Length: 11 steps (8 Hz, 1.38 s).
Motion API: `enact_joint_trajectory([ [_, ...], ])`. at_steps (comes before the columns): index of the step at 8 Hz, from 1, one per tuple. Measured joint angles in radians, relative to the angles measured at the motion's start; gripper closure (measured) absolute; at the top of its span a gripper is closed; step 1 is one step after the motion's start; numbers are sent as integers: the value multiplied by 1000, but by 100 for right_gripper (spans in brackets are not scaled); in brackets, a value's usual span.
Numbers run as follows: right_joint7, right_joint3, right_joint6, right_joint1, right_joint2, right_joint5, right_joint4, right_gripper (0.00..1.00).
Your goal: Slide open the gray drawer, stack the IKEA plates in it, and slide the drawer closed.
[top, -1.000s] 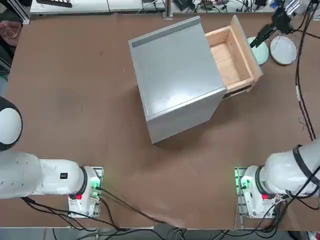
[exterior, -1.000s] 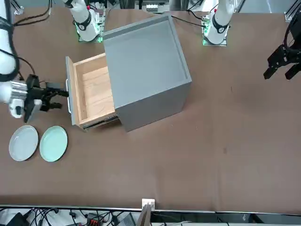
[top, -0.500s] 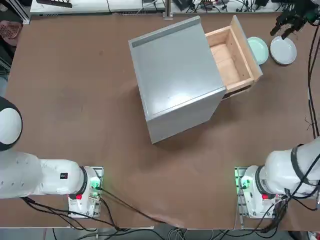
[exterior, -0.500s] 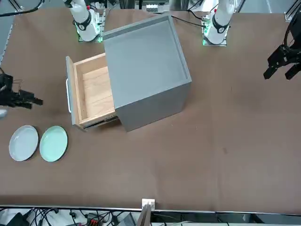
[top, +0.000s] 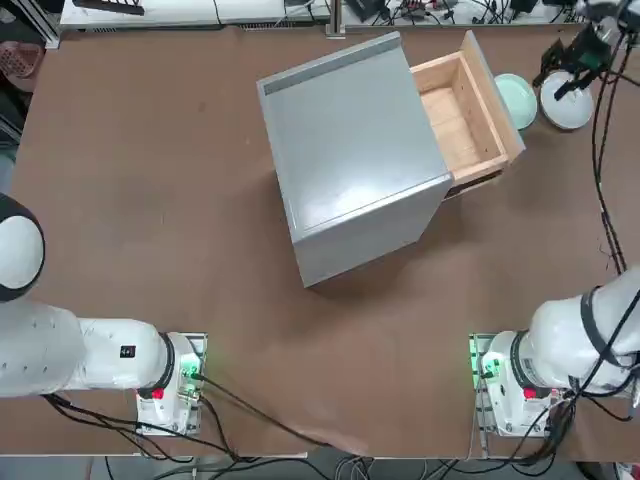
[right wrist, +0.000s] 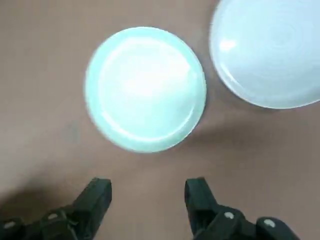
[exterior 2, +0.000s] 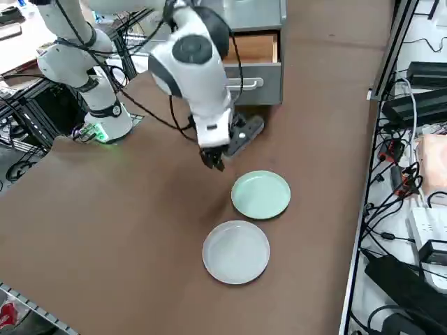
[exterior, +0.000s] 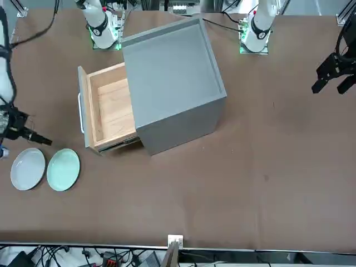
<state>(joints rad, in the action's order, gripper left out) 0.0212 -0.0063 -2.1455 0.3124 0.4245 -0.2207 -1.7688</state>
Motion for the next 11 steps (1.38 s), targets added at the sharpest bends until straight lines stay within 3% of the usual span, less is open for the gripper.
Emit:
enact_joint_trajectory([
  [2, -142, -3, -124, 1, 63, 0, -26, 13],
  [4, -251, 0, -174, -5, 99, 0, -26, 13],
  [11, -269, 1, -301, -4, 199, 0, -26, 15],
])
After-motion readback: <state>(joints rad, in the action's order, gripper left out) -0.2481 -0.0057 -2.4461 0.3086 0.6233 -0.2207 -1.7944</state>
